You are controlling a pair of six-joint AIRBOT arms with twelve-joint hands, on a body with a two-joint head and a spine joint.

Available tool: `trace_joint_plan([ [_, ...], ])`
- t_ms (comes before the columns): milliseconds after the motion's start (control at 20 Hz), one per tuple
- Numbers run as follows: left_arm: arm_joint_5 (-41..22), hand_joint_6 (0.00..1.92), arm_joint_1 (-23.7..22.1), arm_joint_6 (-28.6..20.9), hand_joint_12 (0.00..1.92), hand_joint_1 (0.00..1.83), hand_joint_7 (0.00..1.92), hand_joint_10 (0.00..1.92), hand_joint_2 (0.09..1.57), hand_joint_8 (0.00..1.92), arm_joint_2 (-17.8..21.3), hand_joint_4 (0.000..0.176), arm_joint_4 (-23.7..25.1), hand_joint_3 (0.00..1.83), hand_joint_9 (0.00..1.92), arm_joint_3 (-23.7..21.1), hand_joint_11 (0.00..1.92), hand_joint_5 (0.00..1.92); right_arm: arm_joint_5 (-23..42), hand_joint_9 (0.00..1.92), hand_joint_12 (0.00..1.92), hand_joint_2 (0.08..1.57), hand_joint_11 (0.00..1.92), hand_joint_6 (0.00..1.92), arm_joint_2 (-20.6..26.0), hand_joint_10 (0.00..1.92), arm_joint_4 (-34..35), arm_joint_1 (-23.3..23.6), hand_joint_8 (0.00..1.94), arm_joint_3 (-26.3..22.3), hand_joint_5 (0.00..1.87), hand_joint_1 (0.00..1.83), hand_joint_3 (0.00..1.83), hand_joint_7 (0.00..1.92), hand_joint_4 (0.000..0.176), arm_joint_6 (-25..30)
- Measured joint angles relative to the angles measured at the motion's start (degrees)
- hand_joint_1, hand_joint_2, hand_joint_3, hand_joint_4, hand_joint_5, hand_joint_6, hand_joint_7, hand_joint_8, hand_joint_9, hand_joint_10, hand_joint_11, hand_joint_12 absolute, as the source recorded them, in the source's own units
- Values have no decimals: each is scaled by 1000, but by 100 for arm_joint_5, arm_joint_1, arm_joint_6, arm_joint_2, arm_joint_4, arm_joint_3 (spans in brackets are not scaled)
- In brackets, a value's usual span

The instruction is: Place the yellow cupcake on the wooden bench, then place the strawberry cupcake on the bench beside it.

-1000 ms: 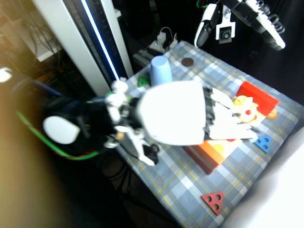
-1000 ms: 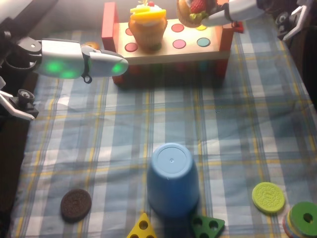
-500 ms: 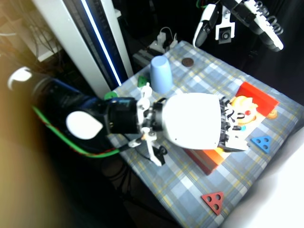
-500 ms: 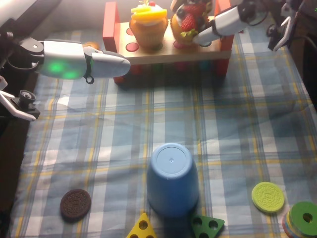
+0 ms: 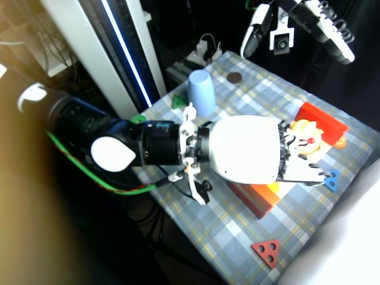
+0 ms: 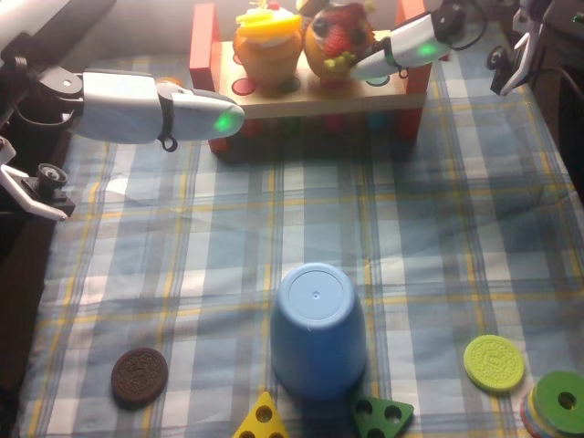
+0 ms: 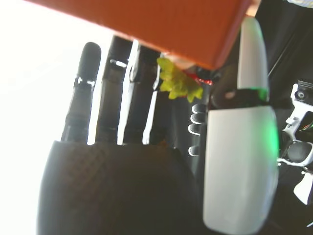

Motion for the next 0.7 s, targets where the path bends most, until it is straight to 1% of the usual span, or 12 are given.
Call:
trace_joint_plan([
  [50, 0, 0, 0, 0, 0, 955, 0, 0, 774, 0, 0, 176, -2, 1, 0, 0, 0, 0, -9, 443, 1207, 956, 0, 0, 0, 98, 2, 0, 0, 0, 410, 956, 0, 523, 86, 2],
  [100, 0, 0, 0, 0, 0, 963, 0, 0, 781, 0, 0, 176, 0, 4, 0, 0, 0, 0, -13, 453, 1233, 939, 0, 0, 0, 84, 2, 0, 0, 0, 388, 965, 0, 514, 70, 0],
  [250, 0, 0, 0, 2, 0, 946, 0, 0, 783, 0, 0, 176, 9, 4, 0, 0, 0, 0, -20, 436, 1069, 908, 0, 2, 0, 37, 2, 0, 2, 0, 349, 945, 0, 480, 80, 0],
  [300, 0, 0, 0, 2, 0, 928, 0, 0, 790, 0, 0, 176, 11, 7, 0, 0, 0, 0, -20, 415, 1030, 906, 0, 0, 0, 21, 2, 0, 0, 0, 317, 932, 0, 444, 101, 2],
  [350, 0, 0, 0, 2, 0, 968, 0, 0, 787, 0, 0, 176, 15, 4, 0, 0, 0, 0, -22, 245, 650, 915, 0, 0, 0, 10, 2, 0, 0, 0, 214, 909, 2, 274, 143, 0],
  [400, 0, 0, 0, 0, 0, 973, 0, 0, 783, 0, 0, 176, 15, 2, 0, 0, 0, 0, -26, 185, 483, 914, 0, 0, 0, 5, 0, 0, 1, -2, 174, 863, 1, 198, 143, 0],
  [450, 0, 0, 0, 0, 0, 962, 0, 0, 789, 0, 0, 176, 15, 5, 0, 0, 0, 0, -28, 135, 371, 915, 0, 0, 0, 2, 2, 0, 0, -2, 113, 822, 1, 121, 156, 0],
  [500, -2, 0, 0, 0, 0, 959, 0, 0, 790, 0, 0, 176, 15, 5, 0, -2, 0, 0, -22, 91, 231, 898, 0, 2, 0, 3, 4, 0, 2, -17, 41, 775, 0, 73, 148, -2],
  [550, -7, 0, 0, -9, 0, 958, 0, 0, 790, 0, 0, 176, 15, 4, 0, 0, 0, 0, -15, 81, 179, 894, 0, 1, 7, 2, 11, 0, 1, -63, 25, 766, 0, 63, 146, -4],
  [600, -13, 0, 0, -46, 0, 882, 0, 0, 816, 0, 0, 176, 11, 15, 0, 0, 0, 0, 31, 15, 209, 873, 0, 0, 9, 0, 9, -2, 0, -103, 4, 806, 0, 12, 170, -4],
  [650, -79, 0, 28, -186, 0, 855, 0, 0, 831, 0, 0, 167, 24, 20, 0, 0, 0, 0, 140, 2, 218, 889, 0, 0, 63, 0, 92, -9, 0, -205, 0, 763, 5, 2, 175, -4],
  [700, -157, 2, 63, -369, 0, 867, 0, 0, 830, 0, 7, 150, 42, 16, 0, -2, 0, 6, 350, 0, 187, 870, 0, 0, 197, 0, 251, -13, 0, -343, 0, 726, 0, 0, 161, -2],
])
